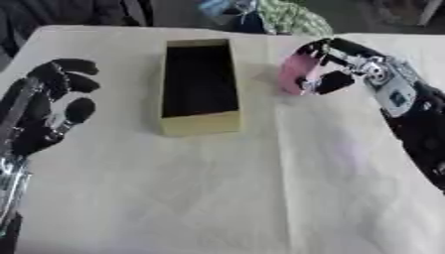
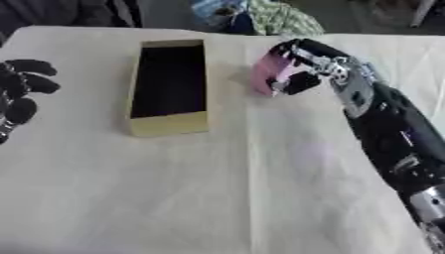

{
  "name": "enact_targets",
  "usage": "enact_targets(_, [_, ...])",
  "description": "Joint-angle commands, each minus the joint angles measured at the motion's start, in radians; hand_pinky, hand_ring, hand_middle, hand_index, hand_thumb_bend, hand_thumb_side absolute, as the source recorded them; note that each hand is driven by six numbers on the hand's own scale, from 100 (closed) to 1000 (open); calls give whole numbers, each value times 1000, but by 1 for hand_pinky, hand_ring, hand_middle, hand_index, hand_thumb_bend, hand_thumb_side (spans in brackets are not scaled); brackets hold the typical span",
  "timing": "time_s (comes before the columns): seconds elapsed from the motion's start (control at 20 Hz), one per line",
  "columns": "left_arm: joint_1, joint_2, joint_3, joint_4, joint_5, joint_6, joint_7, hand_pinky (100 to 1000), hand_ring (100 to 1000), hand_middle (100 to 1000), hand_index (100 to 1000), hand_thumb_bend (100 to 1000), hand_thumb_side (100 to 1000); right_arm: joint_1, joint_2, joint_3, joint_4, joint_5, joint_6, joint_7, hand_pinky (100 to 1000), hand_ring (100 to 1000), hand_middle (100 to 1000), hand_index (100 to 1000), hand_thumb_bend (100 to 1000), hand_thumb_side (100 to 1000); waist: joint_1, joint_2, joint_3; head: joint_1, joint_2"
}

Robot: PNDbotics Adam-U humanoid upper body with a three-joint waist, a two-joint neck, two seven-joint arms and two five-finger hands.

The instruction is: Pick up objects on the table and place them in the box.

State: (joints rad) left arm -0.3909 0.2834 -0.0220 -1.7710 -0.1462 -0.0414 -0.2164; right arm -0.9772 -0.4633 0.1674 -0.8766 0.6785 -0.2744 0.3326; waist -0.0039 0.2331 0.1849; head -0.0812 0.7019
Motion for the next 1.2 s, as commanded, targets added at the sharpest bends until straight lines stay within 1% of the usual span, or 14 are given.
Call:
enact_targets(0.05, [-12, 17, -4, -15, 2, -1, -6, 724, 654, 680, 770, 829, 716, -47, -30, 5, -71, -33, -2, 4, 730, 735, 764, 800, 254, 381, -1, -27, 2, 0, -2])
enact_targets(0.25, [-7, 17, -12, -12, 3, -3, -17, 724, 654, 680, 770, 828, 718, -86, -16, 9, -102, -51, 7, 15, 732, 736, 765, 803, 255, 395, -7, -36, 19, -8, 2])
enact_targets(0.45, [-10, 13, -20, -11, 5, -5, -27, 724, 654, 680, 769, 827, 719, -125, 16, 11, -97, -41, 11, 25, 733, 737, 766, 803, 253, 401, -12, -38, 48, -24, -3])
enact_targets(0.8, [-22, 6, -29, -15, 11, -9, -39, 725, 653, 679, 769, 826, 718, -157, 80, 12, -47, 4, 5, 35, 732, 736, 765, 804, 254, 404, -12, -29, 93, -63, -31])
enact_targets(1.2, [-29, 1, -29, -18, 16, -12, -45, 723, 645, 673, 765, 825, 717, -158, 160, 20, 12, 64, -17, 49, 731, 738, 768, 811, 268, 416, -7, -23, 125, -90, -42])
